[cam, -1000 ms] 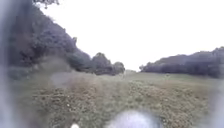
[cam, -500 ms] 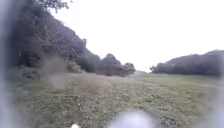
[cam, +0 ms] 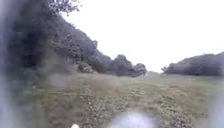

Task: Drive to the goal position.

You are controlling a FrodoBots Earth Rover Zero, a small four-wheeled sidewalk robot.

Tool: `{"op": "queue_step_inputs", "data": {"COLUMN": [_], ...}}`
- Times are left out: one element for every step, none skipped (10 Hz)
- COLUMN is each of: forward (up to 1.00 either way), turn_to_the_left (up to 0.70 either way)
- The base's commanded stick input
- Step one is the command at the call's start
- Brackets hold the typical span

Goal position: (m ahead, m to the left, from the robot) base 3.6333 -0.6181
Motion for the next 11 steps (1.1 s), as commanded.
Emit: {"op": "queue_step_inputs", "data": {"forward": [0.0, 0.0, 0.0, 0.0, 0.0, 0.0, 0.0, 0.0, 0.0, 0.0, 0.0], "turn_to_the_left": [0.04, 0.04, 0.04, 0.04, 0.04, 0.04, 0.04, 0.04, 0.04, 0.04, 0.04]}}
